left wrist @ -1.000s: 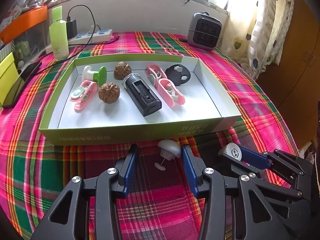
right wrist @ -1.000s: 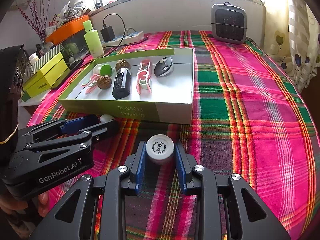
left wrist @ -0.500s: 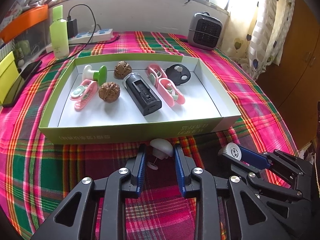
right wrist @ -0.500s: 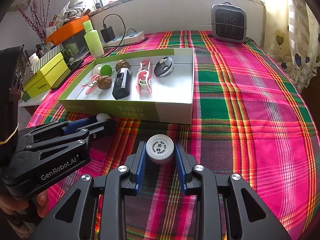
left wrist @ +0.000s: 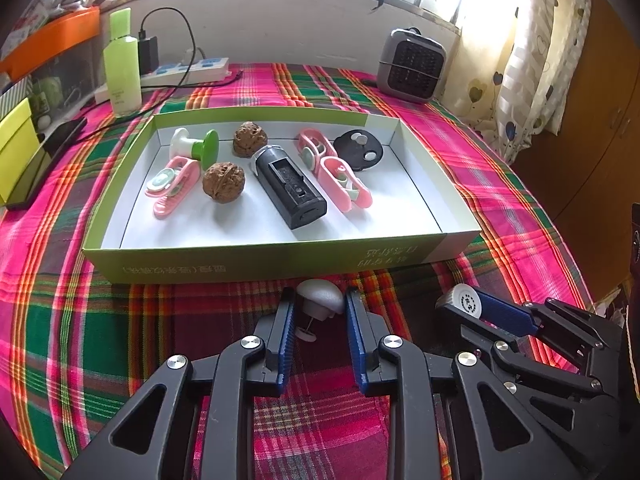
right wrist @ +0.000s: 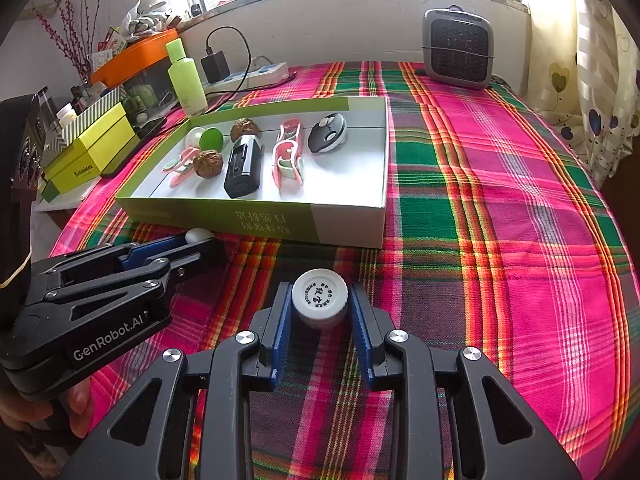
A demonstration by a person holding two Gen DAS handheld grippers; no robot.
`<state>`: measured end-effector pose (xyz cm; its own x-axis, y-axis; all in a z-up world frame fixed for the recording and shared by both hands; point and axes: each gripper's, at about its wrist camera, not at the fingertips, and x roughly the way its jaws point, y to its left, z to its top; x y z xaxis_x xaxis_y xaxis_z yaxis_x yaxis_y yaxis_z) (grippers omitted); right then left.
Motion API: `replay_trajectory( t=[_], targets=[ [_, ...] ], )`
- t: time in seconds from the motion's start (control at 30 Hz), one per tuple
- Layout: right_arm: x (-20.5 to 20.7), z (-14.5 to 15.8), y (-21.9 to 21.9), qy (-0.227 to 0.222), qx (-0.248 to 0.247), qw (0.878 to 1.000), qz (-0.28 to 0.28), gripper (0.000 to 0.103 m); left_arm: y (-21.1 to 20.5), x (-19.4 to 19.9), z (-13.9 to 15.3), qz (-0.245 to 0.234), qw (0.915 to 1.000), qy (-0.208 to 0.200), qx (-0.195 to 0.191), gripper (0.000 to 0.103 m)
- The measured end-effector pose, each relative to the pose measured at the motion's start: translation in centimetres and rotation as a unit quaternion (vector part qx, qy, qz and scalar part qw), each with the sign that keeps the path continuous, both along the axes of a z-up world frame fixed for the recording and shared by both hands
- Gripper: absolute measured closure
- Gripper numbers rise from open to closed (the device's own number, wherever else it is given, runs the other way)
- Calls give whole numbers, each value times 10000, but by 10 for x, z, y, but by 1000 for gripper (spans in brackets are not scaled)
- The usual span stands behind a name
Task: Organize objects
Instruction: 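Lift the white disc and white knob with both tools and carry over the box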
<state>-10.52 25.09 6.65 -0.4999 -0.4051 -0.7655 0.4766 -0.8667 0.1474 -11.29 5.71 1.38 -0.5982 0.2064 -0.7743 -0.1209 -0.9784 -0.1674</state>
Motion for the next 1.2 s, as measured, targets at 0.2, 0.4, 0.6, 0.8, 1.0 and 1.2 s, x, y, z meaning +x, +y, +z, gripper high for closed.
replay_trajectory(
  t=[0.2, 0.4, 0.6, 0.8, 1.0, 1.2],
  targets=[
    [1, 0, -1, 21, 40, 10000, -19, 74, -1, 3, 1, 16, 10000, 16, 27, 81],
    [2, 1, -1, 36, 86, 9999, -52, 74, -4, 5, 3, 33, 10000, 44, 60, 81],
    [3, 1, 0, 32, 74, 9999, -69, 74, -8, 7, 5, 55, 9999, 69, 71, 81],
    [6, 5, -2, 75, 27, 10000, -19, 74, -10, 10, 9, 58, 9999, 119, 86, 81],
    [9, 16, -1, 175, -64, 9998, 12, 74, -16, 13, 20, 84, 9996, 254, 103, 81],
    [6, 29, -3, 317, -146, 9994, 27, 74, -22, 13, 31, 128, 9991, 383, 103, 81]
  ],
)
